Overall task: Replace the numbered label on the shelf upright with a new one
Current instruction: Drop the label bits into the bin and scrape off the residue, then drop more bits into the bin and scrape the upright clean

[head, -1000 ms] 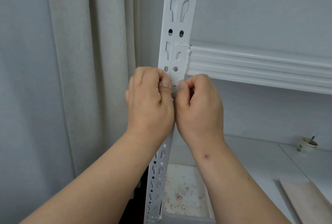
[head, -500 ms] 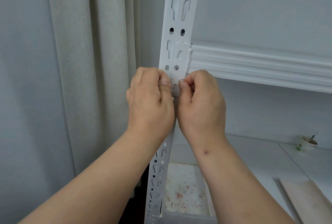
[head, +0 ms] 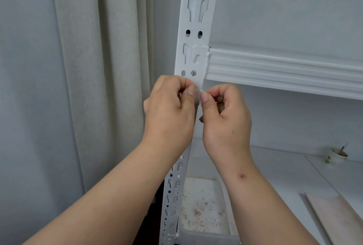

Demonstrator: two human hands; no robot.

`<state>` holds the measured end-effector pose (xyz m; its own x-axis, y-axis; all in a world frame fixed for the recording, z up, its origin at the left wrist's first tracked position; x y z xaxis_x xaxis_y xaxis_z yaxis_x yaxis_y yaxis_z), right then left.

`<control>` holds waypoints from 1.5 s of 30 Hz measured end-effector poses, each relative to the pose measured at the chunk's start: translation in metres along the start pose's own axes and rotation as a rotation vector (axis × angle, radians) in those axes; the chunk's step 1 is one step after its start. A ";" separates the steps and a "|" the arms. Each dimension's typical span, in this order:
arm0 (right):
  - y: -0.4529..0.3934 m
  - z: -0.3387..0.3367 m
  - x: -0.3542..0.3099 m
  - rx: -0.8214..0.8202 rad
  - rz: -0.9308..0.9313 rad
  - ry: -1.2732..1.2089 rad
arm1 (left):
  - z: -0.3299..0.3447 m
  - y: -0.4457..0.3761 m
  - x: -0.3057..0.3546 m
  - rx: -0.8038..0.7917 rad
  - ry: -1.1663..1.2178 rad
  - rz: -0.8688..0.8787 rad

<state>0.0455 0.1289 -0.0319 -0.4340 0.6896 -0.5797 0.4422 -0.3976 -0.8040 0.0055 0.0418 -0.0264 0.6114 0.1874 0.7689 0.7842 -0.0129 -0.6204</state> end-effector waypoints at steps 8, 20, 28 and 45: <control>-0.004 -0.011 -0.007 -0.072 0.217 -0.335 | -0.004 0.004 0.007 -0.107 0.223 -0.202; 0.002 -0.023 -0.008 -0.146 0.322 -0.434 | -0.003 0.011 -0.005 -0.374 0.650 -0.500; 0.014 -0.033 -0.004 -0.228 0.452 -0.525 | 0.001 0.027 -0.004 -0.473 0.753 -0.701; 0.044 -0.046 0.000 -0.226 0.357 -0.330 | 0.006 0.058 -0.022 -0.552 0.871 -1.036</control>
<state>0.1009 0.1395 -0.0614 -0.4333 0.2943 -0.8518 0.7493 -0.4076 -0.5220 0.0371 0.0432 -0.0801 -0.5281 -0.2912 0.7977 0.7213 -0.6496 0.2403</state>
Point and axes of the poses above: each hand's wrist, its own y-axis away from the middle knuckle, its own z-axis out of the palm, x = y × z, the point moved 1 cm from there along -y, towards the middle knuckle, and after that the axes turned 7 degrees about -z, right-handed, at the moved point
